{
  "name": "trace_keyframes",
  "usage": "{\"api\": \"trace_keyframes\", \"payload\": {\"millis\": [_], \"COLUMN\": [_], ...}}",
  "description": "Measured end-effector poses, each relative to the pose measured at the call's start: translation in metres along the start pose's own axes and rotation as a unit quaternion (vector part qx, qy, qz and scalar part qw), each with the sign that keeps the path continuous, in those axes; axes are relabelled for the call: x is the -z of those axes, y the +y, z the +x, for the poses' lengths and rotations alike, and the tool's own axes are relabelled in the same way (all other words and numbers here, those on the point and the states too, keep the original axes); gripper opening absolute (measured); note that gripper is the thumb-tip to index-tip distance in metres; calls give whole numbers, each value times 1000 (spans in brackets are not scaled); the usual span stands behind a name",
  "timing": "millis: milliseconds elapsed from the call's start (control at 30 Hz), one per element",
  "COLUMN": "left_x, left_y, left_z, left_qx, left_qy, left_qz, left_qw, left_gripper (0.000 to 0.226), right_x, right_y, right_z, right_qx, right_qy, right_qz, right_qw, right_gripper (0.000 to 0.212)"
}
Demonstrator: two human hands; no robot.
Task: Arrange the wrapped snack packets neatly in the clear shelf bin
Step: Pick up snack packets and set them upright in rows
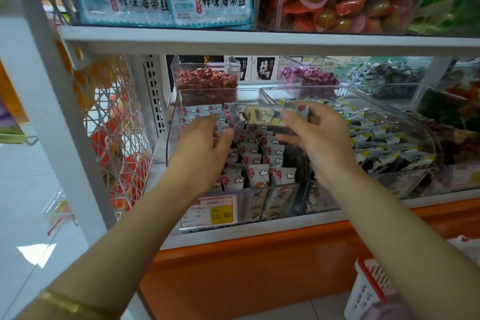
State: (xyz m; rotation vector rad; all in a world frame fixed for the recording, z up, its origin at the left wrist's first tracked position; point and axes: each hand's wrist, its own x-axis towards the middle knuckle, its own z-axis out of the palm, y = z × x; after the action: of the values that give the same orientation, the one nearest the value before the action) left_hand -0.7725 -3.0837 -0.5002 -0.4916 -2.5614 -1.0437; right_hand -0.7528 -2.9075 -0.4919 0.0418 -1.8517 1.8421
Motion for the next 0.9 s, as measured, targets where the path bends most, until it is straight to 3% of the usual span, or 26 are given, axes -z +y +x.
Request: {"api": "trace_keyframes", "payload": {"millis": [67, 133, 300, 533, 667, 800, 900], "left_x": [-12, -22, -34, -41, -35, -30, -26], "left_y": [-5, -14, -44, -51, -42, -28, -23], "left_z": [29, 58, 107, 118, 111, 91, 81], "left_qx": [13, 41, 90, 135, 151, 162, 150], "left_qy": [-49, -91, -148, -195, -192, -205, -211], "left_qz": [99, 189, 299, 273, 293, 316, 331], "left_qw": [994, 977, 938, 932, 924, 912, 907], "left_gripper": [53, 58, 75, 82, 86, 85, 82], "right_x": [-6, -14, -31, -52, -68, -92, -114], "right_y": [0, 2, 9, 19, 15, 17, 26], "right_z": [21, 41, 81, 105, 112, 119, 124], "right_qx": [-1, 1, 0, 16, 21, 34, 88], "right_qy": [2, 2, -23, -69, -75, -100, -140], "right_qz": [-13, -32, -54, -119, -167, -170, -254], "right_qw": [1000, 999, 998, 990, 983, 980, 953], "right_gripper": [2, 15, 22, 35, 18, 17, 16]}}
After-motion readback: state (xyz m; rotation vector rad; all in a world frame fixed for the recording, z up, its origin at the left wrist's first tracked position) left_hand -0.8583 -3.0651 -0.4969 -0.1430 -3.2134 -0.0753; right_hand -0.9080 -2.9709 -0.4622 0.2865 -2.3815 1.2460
